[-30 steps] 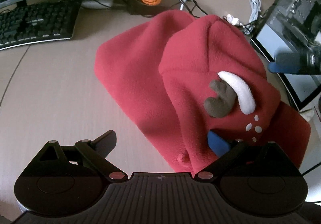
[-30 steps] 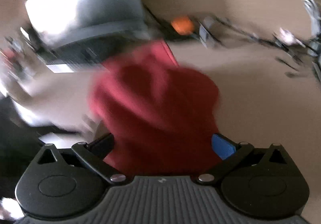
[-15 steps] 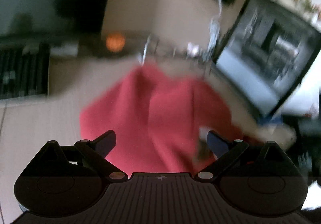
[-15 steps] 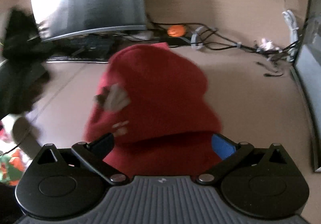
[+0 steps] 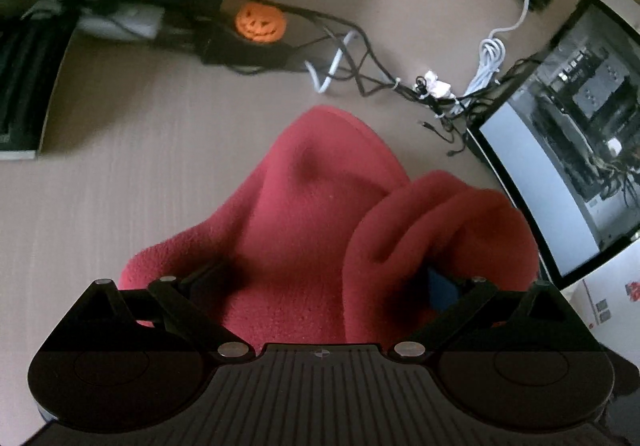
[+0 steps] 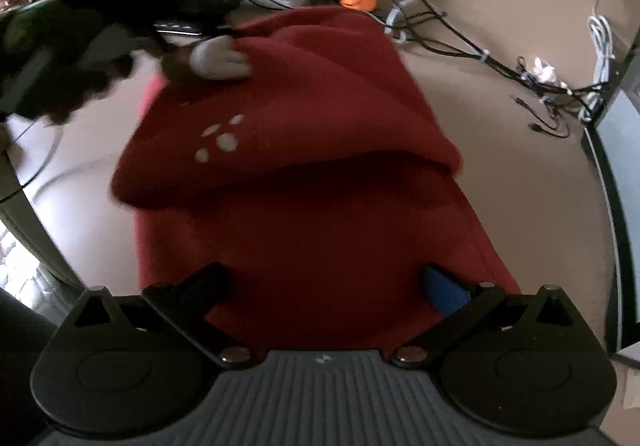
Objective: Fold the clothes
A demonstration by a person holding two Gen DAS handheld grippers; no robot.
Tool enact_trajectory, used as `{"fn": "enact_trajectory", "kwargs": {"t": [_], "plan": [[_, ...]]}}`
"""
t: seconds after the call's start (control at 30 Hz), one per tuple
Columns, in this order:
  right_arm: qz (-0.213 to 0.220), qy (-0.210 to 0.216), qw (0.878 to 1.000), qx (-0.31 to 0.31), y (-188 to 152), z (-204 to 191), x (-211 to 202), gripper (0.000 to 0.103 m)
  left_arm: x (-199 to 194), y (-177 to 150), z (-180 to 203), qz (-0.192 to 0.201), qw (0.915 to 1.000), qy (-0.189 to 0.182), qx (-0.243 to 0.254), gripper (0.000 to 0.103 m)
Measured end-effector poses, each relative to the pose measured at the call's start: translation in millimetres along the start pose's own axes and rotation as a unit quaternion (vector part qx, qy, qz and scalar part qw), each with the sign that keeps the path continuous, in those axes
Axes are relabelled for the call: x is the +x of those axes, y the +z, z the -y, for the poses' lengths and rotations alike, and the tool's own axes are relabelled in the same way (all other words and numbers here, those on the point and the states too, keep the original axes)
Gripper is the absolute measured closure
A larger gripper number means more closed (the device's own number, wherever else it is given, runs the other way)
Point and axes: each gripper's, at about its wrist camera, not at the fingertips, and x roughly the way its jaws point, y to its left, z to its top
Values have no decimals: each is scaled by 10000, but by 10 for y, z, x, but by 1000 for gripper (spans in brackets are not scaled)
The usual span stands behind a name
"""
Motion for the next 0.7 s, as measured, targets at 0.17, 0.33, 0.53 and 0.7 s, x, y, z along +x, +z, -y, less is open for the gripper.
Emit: {"fn": "enact_trajectory", "kwargs": {"t": [0.17, 0.33, 0.53, 0.7], "plan": [[-37, -355, 9990, 287, 0, 427, 11, 0, -153, -196, 128, -241, 9993, 3, -273, 3], [642, -130, 9870, 1470, 53, 784, -232, 0, -394, -191, 168, -166, 9983, -564, -35, 3], [1479, 148, 9496, 2761, 120, 1147, -373, 0, -524, 193, 191, 636, 9927, -998, 243, 3], [1339, 92, 9461, 2949, 214, 1162, 27, 0, -200, 253, 215, 521, 9950, -843, 154, 3]]}}
